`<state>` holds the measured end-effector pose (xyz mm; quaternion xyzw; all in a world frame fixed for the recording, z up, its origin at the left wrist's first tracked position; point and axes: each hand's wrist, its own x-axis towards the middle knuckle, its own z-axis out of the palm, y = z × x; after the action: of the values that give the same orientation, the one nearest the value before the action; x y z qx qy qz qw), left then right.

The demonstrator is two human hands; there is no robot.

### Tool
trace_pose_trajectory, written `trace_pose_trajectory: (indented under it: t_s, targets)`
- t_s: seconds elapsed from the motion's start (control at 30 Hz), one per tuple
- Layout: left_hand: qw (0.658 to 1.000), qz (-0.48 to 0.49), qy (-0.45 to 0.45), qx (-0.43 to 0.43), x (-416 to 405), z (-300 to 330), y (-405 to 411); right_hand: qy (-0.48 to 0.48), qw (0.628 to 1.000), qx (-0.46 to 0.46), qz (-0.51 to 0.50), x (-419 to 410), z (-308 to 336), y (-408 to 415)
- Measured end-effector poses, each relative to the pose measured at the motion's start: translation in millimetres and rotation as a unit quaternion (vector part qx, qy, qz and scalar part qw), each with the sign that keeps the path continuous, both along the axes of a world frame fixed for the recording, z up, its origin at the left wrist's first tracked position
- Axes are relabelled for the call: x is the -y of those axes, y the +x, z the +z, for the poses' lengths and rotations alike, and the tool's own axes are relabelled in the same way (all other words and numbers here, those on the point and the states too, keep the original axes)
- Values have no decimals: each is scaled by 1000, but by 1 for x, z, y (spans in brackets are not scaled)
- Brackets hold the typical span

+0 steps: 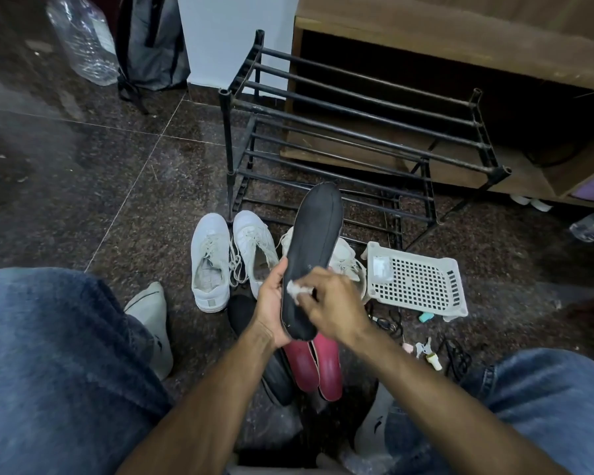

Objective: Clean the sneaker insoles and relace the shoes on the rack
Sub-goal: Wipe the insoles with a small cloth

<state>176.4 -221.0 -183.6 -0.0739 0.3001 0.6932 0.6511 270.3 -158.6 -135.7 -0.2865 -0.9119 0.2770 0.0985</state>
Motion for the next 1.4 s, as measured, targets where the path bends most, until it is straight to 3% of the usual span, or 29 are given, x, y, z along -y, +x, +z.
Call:
trace_pose_trajectory:
  t_s: [0.13, 0.23, 0.33, 0.53, 0.67, 0.87, 1.1, 1.27, 1.4]
  targets:
    - [1000, -1, -5, -14, 1, -7, 0, -41, 995, 34, 81, 8, -8, 15]
    - [1000, -1, 16, -14, -1, -5, -1, -143, 989, -28, -12, -10, -6, 14]
    - [1000, 15, 9, -24, -3, -1, -2, -231, 959, -126, -104, -21, 4, 14]
    - [1000, 17, 11, -12, -3, -1, -1, -191, 978, -63, -50, -17, -2, 20]
    - [999, 9, 25, -18, -2, 0, -4, -214, 970, -108, -41, -13, -10, 19]
    - [999, 8, 24, -22, -1, 0, -3, -124, 989, -63, -43, -10, -10, 17]
    - [1000, 21, 2, -16, 2, -8, -5, 23, 995, 61, 80, 18, -9, 19]
    - [1000, 2, 9, -3, -2, -2, 2, 112, 987, 112, -16, -25, 6, -8]
    - [1000, 5, 8, -2, -2, -5, 1, 102, 988, 113, -32, -21, 13, -11]
